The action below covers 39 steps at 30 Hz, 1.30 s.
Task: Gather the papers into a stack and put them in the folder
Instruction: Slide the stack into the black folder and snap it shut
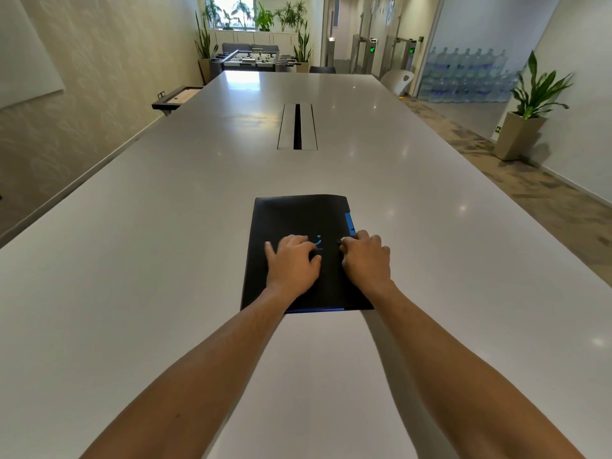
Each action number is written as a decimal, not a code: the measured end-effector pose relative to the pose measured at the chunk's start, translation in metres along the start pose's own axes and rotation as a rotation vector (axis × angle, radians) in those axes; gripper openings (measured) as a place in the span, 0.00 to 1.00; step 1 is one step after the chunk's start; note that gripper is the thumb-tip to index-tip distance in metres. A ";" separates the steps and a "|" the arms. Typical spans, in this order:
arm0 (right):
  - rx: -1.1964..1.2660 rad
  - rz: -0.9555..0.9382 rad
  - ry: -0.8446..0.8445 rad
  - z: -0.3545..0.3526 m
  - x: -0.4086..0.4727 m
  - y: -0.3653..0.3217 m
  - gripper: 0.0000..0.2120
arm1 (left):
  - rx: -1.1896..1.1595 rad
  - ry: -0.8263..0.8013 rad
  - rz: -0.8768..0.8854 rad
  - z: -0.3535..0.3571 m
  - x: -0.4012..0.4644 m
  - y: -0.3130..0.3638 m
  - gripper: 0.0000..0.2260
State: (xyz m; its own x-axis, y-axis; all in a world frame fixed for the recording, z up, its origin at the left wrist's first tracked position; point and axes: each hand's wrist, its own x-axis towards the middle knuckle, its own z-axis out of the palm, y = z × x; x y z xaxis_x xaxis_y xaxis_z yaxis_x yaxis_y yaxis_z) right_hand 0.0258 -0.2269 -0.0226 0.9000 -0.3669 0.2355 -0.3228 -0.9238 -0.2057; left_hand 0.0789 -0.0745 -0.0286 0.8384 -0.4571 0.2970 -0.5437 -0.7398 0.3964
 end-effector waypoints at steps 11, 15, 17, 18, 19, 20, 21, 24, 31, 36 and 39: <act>0.352 0.353 -0.163 -0.028 0.001 -0.008 0.26 | -0.441 0.024 -0.750 -0.057 0.012 -0.039 0.34; 0.468 0.402 -0.172 -0.026 0.001 -0.009 0.25 | -0.805 -0.018 -0.896 -0.075 0.016 -0.052 0.20; 0.479 0.410 -0.163 -0.023 -0.001 -0.010 0.25 | -0.926 -0.115 -0.910 -0.080 0.014 -0.050 0.13; 0.480 0.412 -0.162 -0.022 -0.001 -0.010 0.25 | -0.977 -0.139 -0.889 -0.079 0.014 -0.049 0.12; 0.481 0.412 -0.165 -0.021 -0.001 -0.009 0.25 | -1.033 -0.141 -0.860 -0.077 0.014 -0.048 0.11; 0.483 0.414 -0.165 -0.020 0.000 -0.008 0.24 | -1.088 -0.130 -0.829 -0.075 0.014 -0.049 0.11; 0.486 0.422 -0.160 -0.019 0.001 -0.005 0.23 | -1.130 -0.119 -0.798 -0.073 0.015 -0.052 0.11; 0.492 0.441 -0.133 -0.021 0.008 0.003 0.25 | -1.205 -0.126 -0.715 -0.074 0.021 -0.063 0.12; 1.310 0.549 -0.335 -0.033 0.027 0.005 0.19 | -1.243 -0.125 -0.625 -0.086 0.051 -0.082 0.12; 1.289 0.518 -0.177 -0.034 0.066 -0.006 0.19 | -1.147 -0.100 -0.599 -0.096 0.093 -0.083 0.10; 1.244 0.508 -0.123 -0.030 0.098 -0.010 0.21 | -1.058 -0.088 -0.607 -0.096 0.123 -0.086 0.10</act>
State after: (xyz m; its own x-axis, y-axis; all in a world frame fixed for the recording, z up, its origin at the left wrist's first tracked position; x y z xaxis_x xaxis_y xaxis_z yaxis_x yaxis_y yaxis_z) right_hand 0.1089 -0.2567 0.0312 0.8026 -0.5634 -0.1961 -0.2069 0.0454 -0.9773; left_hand 0.2248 -0.0198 0.0571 0.9442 -0.2401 -0.2256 0.2081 -0.0964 0.9734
